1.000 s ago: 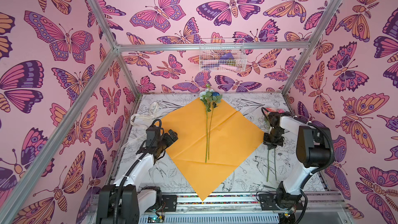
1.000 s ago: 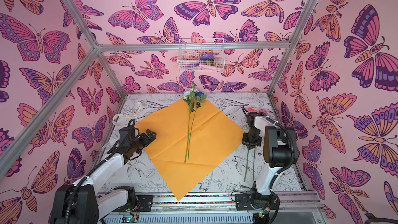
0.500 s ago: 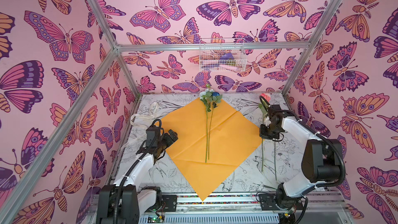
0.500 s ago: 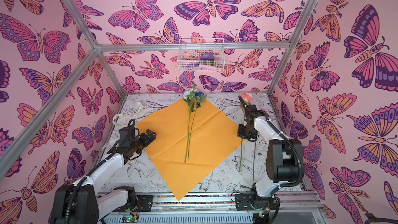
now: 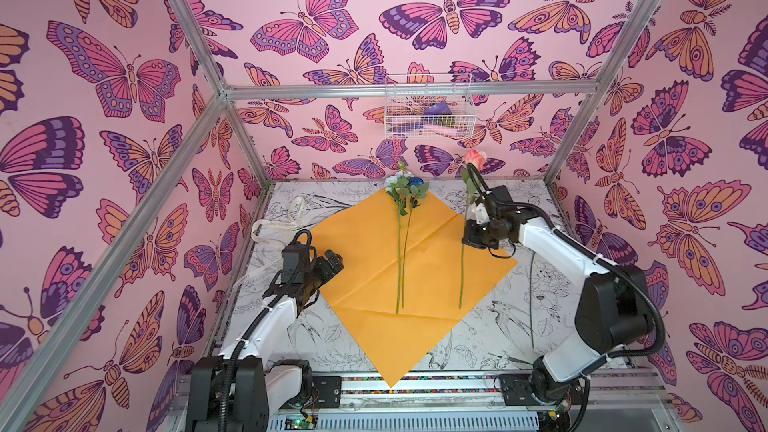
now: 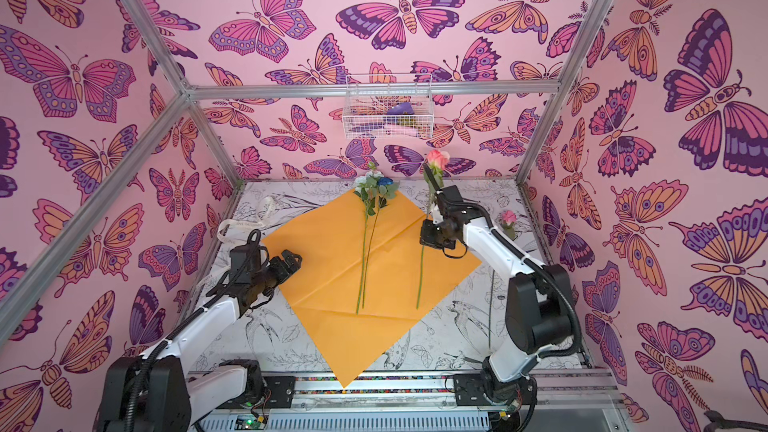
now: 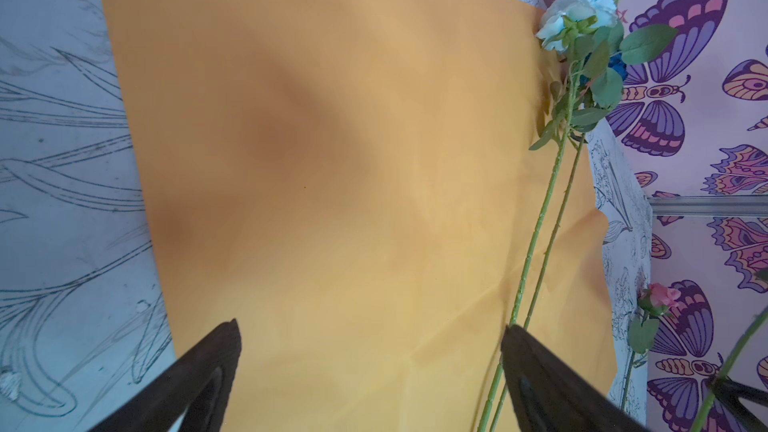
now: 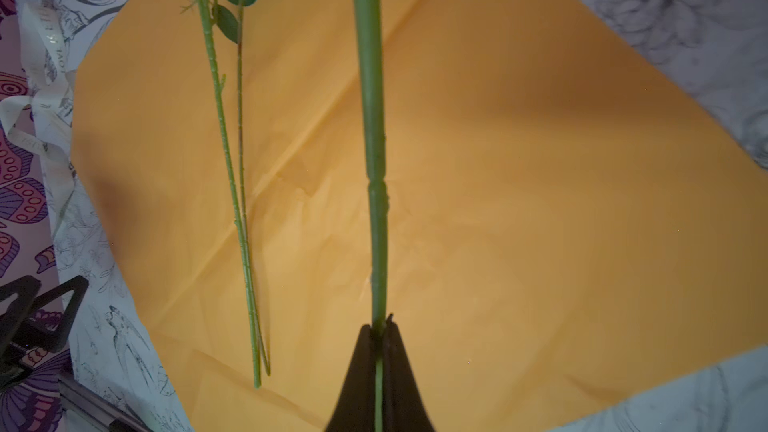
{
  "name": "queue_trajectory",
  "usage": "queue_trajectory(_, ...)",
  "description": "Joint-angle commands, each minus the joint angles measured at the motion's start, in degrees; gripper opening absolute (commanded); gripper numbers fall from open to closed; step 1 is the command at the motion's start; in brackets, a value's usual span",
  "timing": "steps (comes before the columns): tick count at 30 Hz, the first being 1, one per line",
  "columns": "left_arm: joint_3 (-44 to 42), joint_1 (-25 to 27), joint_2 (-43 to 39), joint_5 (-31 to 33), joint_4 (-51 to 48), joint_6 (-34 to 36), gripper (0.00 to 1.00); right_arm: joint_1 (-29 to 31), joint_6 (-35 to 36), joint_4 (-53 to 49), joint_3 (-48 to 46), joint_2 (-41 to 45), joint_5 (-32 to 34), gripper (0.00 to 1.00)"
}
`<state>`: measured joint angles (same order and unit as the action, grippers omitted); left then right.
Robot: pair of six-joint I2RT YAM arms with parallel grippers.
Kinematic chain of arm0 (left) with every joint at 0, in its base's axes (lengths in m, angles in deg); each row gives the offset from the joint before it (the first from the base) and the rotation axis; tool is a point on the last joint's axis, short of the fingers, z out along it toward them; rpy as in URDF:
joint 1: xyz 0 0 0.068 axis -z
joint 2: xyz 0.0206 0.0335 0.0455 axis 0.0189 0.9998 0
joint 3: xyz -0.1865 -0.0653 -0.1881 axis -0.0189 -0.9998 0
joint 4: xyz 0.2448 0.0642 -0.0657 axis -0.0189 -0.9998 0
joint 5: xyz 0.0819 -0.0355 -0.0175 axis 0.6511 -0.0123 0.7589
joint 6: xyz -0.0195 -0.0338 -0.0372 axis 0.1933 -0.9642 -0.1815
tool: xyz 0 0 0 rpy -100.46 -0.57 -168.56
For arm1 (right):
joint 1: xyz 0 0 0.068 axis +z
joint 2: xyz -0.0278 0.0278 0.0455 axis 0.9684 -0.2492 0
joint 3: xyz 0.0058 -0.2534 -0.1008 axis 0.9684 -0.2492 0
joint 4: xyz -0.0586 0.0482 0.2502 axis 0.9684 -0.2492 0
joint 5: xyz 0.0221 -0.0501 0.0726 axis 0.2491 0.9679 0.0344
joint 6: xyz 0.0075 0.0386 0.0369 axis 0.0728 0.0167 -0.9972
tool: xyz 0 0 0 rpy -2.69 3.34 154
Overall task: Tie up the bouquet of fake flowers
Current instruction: 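Lift the pink rose with the right gripper and carry it over the sheet, then lay the pink rose onto the bunch and open the right gripper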
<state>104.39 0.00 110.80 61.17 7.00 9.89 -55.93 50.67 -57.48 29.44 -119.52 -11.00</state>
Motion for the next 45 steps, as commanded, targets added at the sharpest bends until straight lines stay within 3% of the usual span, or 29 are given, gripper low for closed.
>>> queue_trajectory(1, 0.2, -0.4, -0.7, -0.6, -0.8, 0.0, 1.00, 3.6, -2.7, 3.0, 5.5, -5.7, -1.8, 0.00)
queue_trajectory(12, 0.4, -0.4, 0.1, -0.8, -0.8, 0.5, 1.00, 9.0, -3.4, 0.1, 23.0, -22.9, -3.8, 0.00)
queue_trajectory(26, 0.4, -0.5, 0.6, -0.5, -0.8, 0.5, 1.00, 10.0, -4.7, -1.0, 29.5, -33.9, -7.0, 0.00)
queue_trajectory(35, 0.7, -0.5, 0.9, -0.5, -0.8, 0.4, 1.00, 10.9, -4.0, -2.0, 29.1, -33.7, -6.6, 0.22)
queue_trajectory(45, 0.7, -0.5, 0.3, -0.4, -0.8, 0.5, 1.00, 10.9, -3.2, -2.6, 21.5, -23.1, 0.5, 0.38)
